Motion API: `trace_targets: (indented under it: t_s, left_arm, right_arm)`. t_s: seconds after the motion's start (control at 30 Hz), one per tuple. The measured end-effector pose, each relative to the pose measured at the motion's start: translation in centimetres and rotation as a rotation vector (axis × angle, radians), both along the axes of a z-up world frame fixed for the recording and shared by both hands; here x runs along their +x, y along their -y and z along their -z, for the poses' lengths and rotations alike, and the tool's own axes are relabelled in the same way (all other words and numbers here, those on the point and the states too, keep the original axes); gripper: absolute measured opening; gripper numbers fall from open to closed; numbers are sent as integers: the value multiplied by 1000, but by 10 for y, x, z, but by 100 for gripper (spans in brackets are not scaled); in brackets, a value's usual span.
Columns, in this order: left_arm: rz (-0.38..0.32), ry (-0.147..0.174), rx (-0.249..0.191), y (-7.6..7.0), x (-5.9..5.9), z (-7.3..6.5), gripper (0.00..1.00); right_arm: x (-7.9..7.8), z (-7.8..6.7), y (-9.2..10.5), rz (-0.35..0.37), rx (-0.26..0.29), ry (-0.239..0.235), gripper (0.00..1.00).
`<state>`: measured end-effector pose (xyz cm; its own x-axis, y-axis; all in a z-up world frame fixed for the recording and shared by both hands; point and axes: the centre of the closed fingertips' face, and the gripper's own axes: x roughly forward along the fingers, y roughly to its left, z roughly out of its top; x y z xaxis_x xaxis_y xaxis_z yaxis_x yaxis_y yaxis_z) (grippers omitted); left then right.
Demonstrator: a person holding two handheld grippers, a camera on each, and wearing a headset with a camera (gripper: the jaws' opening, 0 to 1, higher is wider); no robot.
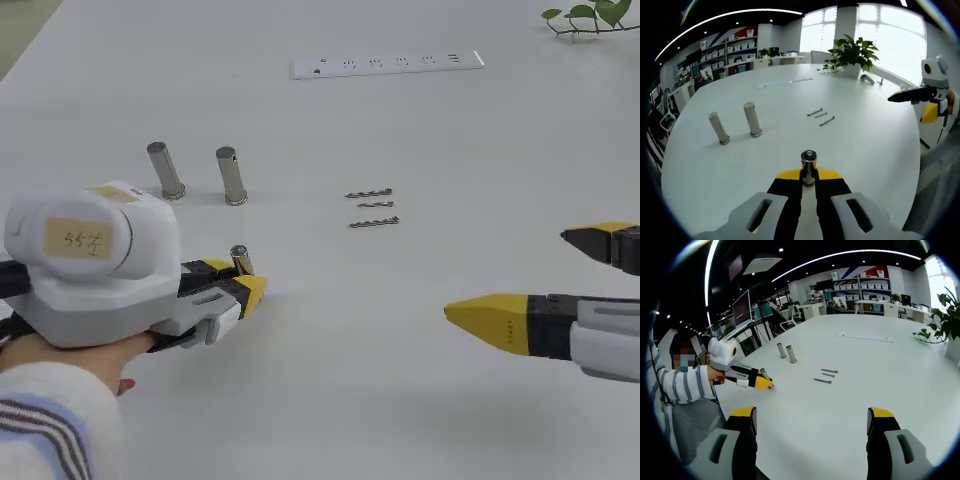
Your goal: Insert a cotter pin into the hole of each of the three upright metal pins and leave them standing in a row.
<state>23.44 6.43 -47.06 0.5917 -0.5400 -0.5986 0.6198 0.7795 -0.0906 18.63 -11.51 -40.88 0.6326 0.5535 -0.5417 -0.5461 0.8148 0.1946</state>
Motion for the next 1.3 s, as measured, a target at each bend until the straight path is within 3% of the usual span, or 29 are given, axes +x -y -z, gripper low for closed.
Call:
trace_targets:
  t_s: [0.23,0.6,0.7,0.93,1.17,1.3]
  left_arm:
    - [-2,-4,28,-2,-1,7,5]
    - [-13,38,16,1,-1,5,5]
    - [-19,30,1,2,-1,5,6]
    - [-12,11,13,3,-4,10,7]
    - [8,-8,-8,5,-5,6,24]
    - [31,22,-36,1,-3,-10,33]
  right_arm:
    - [-1,2,0,-4,-8,-7,90]
    - [-2,1,-4,-14,-12,-8,89]
    - [-2,1,-4,-17,-17,-8,89]
    - [-2,1,-4,-17,-16,-9,89]
    - [-1,-1,-2,-13,-20,-3,89]
    - [-1,-2,-3,-13,-23,0,89]
